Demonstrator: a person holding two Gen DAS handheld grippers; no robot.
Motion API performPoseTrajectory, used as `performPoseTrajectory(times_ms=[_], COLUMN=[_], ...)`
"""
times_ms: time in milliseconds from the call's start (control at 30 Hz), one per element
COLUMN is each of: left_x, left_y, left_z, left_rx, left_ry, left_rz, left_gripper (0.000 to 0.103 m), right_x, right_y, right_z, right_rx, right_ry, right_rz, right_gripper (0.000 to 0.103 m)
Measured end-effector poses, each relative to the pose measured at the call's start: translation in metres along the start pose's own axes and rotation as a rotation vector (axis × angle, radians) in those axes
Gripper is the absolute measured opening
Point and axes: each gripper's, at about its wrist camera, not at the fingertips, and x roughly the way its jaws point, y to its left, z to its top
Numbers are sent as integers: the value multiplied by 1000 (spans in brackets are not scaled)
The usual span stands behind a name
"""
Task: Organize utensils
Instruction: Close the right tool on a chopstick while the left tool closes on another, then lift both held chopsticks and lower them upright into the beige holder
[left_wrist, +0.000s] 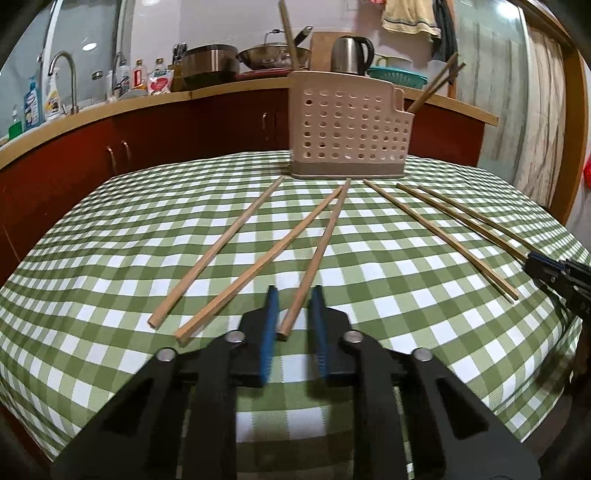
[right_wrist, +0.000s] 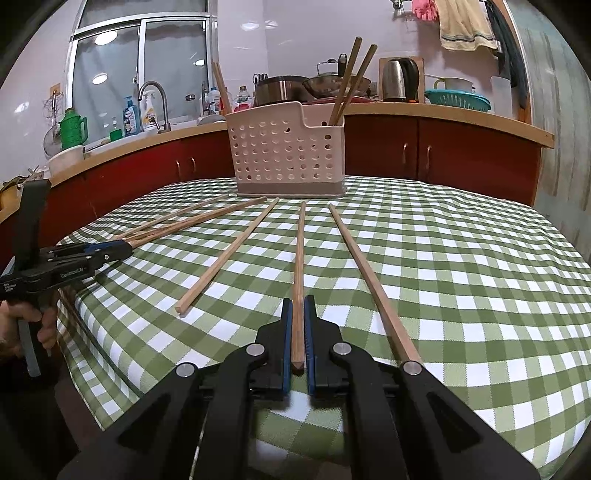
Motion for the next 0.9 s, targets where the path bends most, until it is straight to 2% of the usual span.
performPoseTrajectory(times_ms=[167, 367, 700, 900], left_x=[-1, -6, -28, -45], left_y=[2, -7, -17, -22], left_z=[0, -1, 11, 24], left_rx=[-1, 44, 85, 105], left_ry=[4, -1, -84, -138], left_rz=[-8, -13, 12, 25], left_gripper=[13, 9, 7, 7], right_x=[-4, -11, -22, -37], right_y=[1, 2, 4, 7], right_z=[2, 8, 18, 33], right_rx=[-3, -7, -2, -7], right_ry=[-11, -29, -63, -116], right_rz=[0, -2, -4, -9], right_gripper=[7, 7, 7, 7])
